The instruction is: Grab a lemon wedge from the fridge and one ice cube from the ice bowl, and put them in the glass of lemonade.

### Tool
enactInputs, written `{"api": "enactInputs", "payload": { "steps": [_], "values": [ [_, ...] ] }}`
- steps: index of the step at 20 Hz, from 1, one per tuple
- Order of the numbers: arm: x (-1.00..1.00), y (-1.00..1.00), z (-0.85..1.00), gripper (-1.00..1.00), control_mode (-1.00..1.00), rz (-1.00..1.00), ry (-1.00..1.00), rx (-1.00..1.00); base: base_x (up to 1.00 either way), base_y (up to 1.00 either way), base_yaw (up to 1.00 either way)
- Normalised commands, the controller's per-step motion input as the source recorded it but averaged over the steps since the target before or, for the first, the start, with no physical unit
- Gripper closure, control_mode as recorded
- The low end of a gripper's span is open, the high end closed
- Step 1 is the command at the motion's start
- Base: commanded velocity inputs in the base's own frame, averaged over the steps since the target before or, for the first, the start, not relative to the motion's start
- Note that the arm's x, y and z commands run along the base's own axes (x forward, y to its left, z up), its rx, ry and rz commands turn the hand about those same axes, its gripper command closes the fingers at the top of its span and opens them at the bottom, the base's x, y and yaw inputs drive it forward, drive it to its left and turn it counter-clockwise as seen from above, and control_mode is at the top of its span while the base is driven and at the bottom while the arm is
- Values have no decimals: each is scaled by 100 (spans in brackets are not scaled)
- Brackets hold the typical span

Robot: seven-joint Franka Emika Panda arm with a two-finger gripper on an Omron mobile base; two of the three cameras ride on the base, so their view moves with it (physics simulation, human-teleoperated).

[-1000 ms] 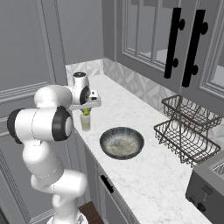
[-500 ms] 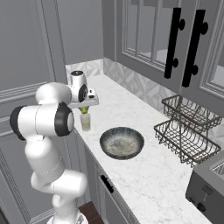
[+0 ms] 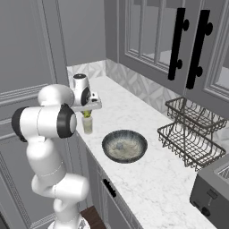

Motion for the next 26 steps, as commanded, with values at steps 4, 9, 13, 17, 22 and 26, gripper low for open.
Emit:
{"api": "enactInputs", "payload": {
  "steps": [4,9,13,17,22,26],
  "values": [
    [0,1,-25,100,-100,0,0,0,0,0,0],
    [0,0,-9,100,-100,0,0,0,0,0,0],
    [0,0,-3,100,-100,0,0,0,0,0,0],
    [0,0,0,-100,-100,0,0,0,0,0,0],
    [0,0,0,-100,-100,0,0,0,0,0,0],
    [0,0,0,-100,-100,0,0,0,0,0,0]
  ]
}}
